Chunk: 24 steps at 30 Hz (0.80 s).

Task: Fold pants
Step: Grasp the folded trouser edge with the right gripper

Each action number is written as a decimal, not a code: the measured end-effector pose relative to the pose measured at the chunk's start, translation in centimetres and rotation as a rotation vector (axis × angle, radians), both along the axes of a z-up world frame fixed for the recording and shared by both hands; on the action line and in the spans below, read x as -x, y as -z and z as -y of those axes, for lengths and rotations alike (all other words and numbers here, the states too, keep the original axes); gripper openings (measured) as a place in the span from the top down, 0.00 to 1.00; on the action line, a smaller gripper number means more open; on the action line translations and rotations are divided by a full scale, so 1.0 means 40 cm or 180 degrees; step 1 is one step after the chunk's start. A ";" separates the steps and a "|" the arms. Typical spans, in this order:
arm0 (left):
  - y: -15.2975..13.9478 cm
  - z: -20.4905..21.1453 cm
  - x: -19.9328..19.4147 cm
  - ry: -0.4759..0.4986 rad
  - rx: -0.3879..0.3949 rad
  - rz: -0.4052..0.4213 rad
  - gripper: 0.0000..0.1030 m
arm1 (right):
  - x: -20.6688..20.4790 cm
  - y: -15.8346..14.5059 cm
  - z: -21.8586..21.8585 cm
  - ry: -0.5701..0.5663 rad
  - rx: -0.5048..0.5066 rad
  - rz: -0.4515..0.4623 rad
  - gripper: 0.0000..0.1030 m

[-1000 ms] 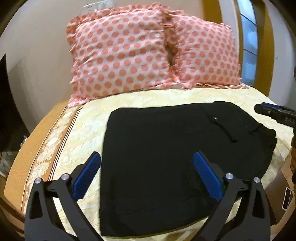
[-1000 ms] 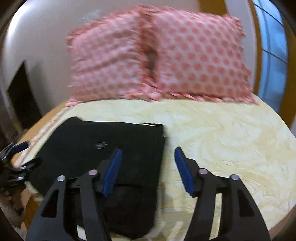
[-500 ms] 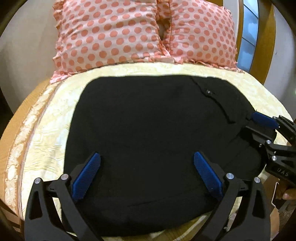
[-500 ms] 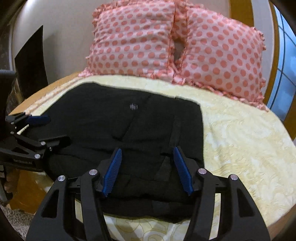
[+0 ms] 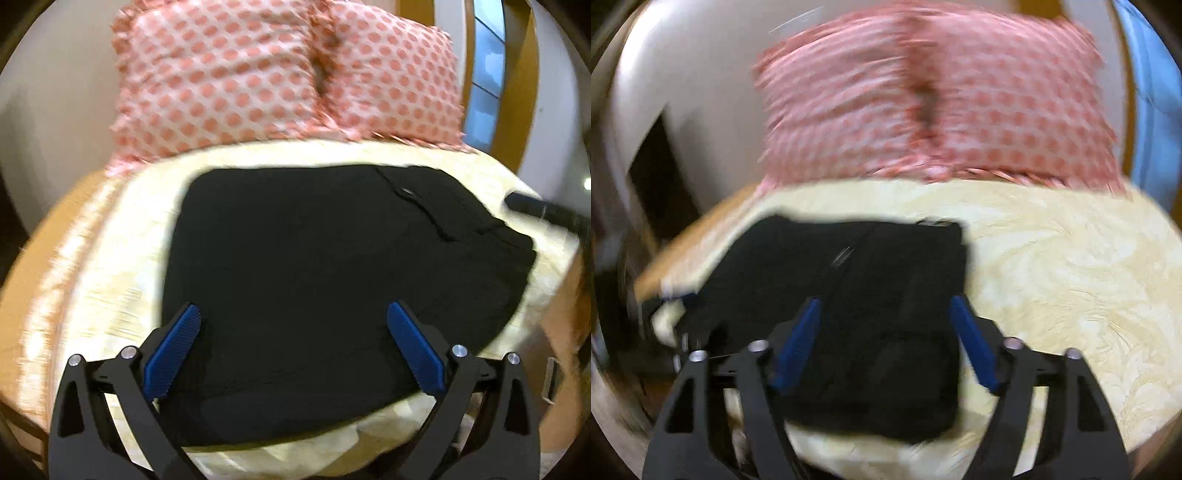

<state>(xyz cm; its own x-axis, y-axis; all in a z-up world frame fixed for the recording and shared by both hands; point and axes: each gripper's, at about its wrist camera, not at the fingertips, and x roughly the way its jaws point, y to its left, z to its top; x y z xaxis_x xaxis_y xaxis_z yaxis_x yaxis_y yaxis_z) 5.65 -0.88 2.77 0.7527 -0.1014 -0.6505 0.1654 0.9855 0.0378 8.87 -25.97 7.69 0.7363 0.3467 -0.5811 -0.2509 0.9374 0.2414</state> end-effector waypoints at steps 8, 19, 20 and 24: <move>0.019 0.001 -0.002 0.0015 -0.0173 -0.0023 0.02 | -0.231 0.095 0.105 0.0042 -0.0879 -0.1098 0.38; 0.023 -0.007 -0.012 0.0038 -0.0089 -0.0076 0.02 | -0.230 0.119 0.064 -0.0233 -0.0779 -0.1095 0.44; 0.022 -0.006 -0.013 0.0034 -0.0091 -0.0079 0.02 | -0.231 0.122 0.063 -0.0233 -0.0774 -0.1090 0.44; 0.020 -0.006 -0.013 0.0042 -0.0069 -0.0100 0.02 | -0.231 0.125 0.059 -0.0269 -0.0707 -0.1032 0.53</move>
